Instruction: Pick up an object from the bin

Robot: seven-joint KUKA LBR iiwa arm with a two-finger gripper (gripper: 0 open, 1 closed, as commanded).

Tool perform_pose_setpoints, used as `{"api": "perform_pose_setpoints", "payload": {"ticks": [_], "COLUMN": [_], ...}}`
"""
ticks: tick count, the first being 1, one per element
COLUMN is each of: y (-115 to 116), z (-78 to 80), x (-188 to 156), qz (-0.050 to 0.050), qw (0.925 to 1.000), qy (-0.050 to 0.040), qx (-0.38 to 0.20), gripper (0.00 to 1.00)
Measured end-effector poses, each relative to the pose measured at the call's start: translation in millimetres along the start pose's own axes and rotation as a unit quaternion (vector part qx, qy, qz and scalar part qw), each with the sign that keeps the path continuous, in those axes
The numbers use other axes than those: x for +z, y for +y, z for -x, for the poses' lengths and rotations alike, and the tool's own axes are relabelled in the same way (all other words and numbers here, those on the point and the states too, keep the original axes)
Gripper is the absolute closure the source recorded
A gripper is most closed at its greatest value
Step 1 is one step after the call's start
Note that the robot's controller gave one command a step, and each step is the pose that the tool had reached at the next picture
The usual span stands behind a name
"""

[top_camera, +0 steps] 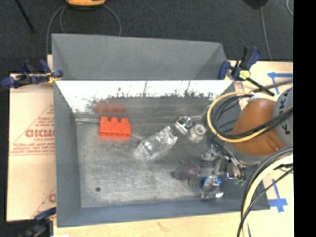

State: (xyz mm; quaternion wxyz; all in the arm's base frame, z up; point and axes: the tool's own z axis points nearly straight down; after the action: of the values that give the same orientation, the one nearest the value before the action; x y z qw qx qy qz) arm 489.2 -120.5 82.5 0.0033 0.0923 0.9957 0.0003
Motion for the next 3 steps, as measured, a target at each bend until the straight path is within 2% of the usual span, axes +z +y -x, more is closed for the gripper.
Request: {"api": "perform_pose_setpoints", "payload": {"ticks": [1,2,3], "y": [-10.3,-7.9,-0.5], "z": [11.8,12.9,5.4], "x": [-0.7,-0.7,-0.1], "qz": [-0.002,-0.001,0.0], "qw": [1.0,0.9998,0.9969], "qy": [-0.0002,-0.0011,0.0031], "qx": [-0.007,0.019,0.078], "gripper": [0.0,0.0,0.0]}}
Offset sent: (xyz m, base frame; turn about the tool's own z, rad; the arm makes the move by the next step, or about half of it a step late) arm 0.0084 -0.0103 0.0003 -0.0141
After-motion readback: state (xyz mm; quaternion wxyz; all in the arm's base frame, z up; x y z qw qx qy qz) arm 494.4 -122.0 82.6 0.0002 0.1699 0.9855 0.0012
